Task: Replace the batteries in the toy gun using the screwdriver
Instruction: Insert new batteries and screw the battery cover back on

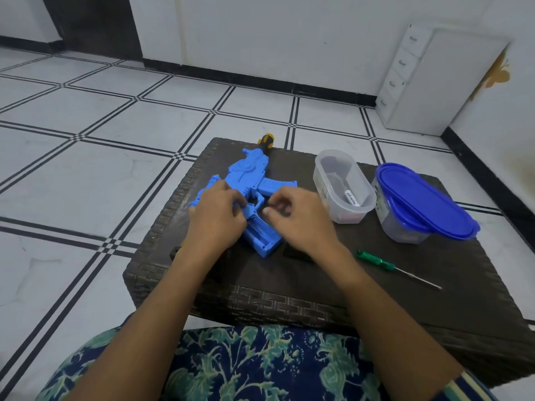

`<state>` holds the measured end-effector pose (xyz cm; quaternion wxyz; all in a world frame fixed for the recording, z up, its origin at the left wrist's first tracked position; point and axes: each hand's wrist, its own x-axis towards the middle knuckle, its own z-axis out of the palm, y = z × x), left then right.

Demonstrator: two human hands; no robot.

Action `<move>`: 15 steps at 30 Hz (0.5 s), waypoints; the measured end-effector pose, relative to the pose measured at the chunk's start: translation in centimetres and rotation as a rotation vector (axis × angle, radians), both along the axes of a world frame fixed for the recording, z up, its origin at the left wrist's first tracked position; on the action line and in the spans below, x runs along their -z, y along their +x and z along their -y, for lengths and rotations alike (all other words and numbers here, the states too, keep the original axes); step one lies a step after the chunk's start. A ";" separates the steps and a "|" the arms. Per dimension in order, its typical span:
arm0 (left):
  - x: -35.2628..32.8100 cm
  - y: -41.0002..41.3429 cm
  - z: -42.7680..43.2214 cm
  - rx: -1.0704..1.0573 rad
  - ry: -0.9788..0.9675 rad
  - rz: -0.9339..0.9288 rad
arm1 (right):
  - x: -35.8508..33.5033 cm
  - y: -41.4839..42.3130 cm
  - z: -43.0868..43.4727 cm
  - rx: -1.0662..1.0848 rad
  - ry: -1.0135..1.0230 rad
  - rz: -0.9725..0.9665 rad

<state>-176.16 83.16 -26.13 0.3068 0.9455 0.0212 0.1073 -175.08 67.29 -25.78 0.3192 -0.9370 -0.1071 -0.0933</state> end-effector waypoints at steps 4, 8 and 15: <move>-0.1 0.1 -0.1 0.005 0.018 -0.022 | -3.1 1.4 4.5 0.214 0.032 0.081; -0.1 0.1 0.2 -0.006 0.046 -0.019 | -5.1 4.2 8.5 0.437 -0.286 -0.128; -0.2 0.0 0.6 -0.024 0.045 -0.013 | -4.4 6.9 7.6 0.453 -0.621 -0.319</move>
